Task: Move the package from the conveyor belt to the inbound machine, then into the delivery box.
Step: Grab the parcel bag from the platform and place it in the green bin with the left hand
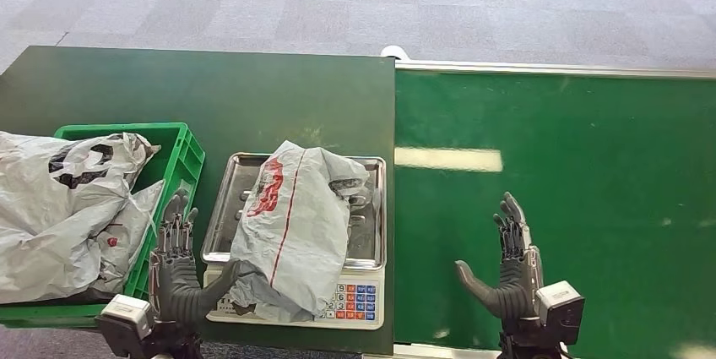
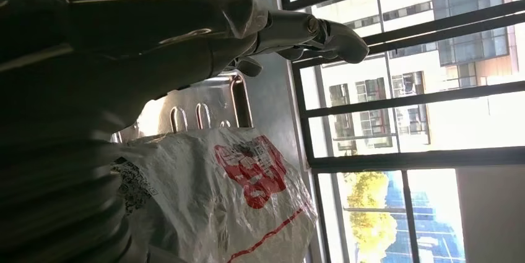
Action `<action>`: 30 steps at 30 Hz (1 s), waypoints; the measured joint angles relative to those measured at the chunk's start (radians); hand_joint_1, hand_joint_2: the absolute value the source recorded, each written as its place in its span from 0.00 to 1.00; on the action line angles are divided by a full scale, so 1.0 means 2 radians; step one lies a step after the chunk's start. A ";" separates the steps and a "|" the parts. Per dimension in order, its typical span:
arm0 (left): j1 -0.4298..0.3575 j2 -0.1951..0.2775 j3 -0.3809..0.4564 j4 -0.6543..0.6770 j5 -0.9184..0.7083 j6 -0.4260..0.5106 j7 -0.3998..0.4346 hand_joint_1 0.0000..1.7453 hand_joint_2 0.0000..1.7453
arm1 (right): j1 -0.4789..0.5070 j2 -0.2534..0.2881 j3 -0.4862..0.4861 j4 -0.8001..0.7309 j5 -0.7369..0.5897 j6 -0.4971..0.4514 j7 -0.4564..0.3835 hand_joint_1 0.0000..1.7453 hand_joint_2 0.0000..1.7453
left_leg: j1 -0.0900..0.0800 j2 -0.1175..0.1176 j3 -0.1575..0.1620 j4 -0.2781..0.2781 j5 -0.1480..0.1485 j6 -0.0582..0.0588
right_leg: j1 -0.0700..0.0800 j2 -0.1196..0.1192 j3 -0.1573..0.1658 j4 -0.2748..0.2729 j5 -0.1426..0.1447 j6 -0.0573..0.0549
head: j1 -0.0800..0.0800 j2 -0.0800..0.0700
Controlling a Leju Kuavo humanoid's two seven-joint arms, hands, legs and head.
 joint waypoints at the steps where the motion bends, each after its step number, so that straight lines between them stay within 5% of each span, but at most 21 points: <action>1: 0.001 0.001 -0.001 -0.001 -0.023 0.012 0.005 0.00 1.00 | 0.003 0.000 0.000 -0.003 -0.001 -0.001 0.000 0.00 1.00 | 0.000 0.000 0.000 0.000 0.000 0.000 | 0.000 0.000 0.000 0.000 0.000 0.000 | 0.000 0.000; 6: 0.008 0.011 -0.022 -0.013 -0.133 0.034 0.045 0.00 1.00 | 0.019 0.001 0.000 -0.016 0.002 0.003 0.001 0.00 1.00 | 0.000 0.000 0.000 0.000 0.000 0.000 | 0.000 0.000 0.000 0.000 0.000 0.000 | 0.000 0.000; 12: -0.009 0.025 -0.061 -0.005 -0.265 0.017 0.164 0.00 1.00 | 0.017 0.007 -0.001 -0.016 0.013 0.013 0.002 0.00 1.00 | 0.000 0.000 0.000 0.000 0.000 0.000 | 0.000 0.000 0.000 0.000 0.000 0.000 | 0.000 0.000; 18: -0.044 0.033 -0.080 0.015 -0.331 -0.007 0.231 0.00 1.00 | 0.012 0.012 -0.002 -0.015 0.019 0.021 0.003 0.00 1.00 | 0.000 0.000 0.000 0.000 0.000 0.000 | 0.000 0.000 0.001 0.000 0.000 0.000 | 0.000 0.000; 30: -0.087 0.043 -0.091 0.046 -0.379 -0.027 0.261 0.00 1.00 | -0.003 0.019 -0.003 -0.003 0.027 0.024 0.003 0.00 1.00 | 0.000 0.000 0.002 0.000 0.000 0.000 | 0.000 -0.001 0.003 0.000 0.000 0.000 | 0.000 0.000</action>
